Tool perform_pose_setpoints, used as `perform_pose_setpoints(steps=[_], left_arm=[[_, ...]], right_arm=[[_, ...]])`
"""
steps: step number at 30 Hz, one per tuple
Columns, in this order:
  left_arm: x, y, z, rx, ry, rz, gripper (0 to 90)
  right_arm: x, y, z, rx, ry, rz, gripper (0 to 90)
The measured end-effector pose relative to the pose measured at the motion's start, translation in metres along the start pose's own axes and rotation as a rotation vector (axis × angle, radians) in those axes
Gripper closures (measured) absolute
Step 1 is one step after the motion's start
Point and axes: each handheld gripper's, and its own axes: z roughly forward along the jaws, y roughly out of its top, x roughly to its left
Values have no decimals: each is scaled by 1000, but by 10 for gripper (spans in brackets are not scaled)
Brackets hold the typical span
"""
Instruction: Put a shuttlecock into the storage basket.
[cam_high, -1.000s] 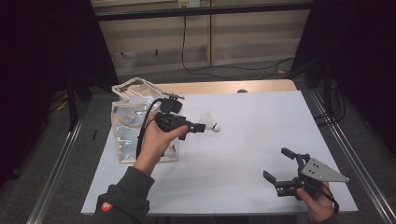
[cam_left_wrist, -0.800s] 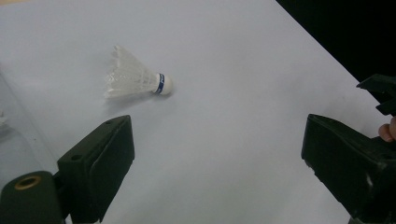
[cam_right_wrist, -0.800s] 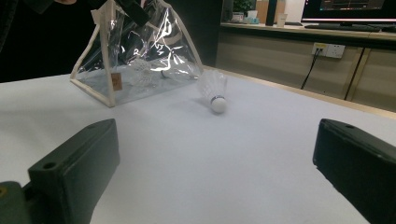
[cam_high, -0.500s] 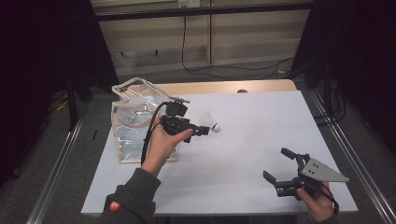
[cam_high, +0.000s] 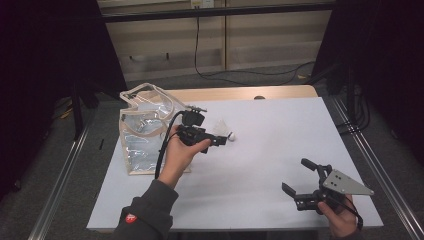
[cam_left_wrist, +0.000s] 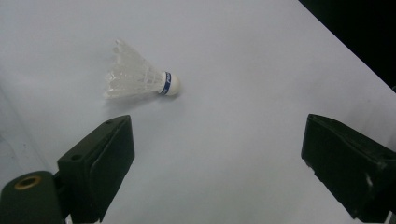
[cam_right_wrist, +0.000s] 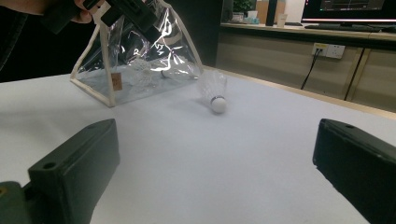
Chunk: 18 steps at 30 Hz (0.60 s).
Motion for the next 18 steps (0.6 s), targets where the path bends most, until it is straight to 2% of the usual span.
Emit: perform_pose_setpoints(steps=[3, 12, 18], left_arm=[[0, 0, 3, 4, 9, 7, 99], [1, -2, 11, -6, 17, -8, 101], [3, -2, 16, -8, 40, 2, 103]], right_arm=[[0, 0, 0, 0, 0, 0, 3], [0, 0, 0, 1, -2, -1, 3], [0, 0, 0, 2, 0, 0, 3]])
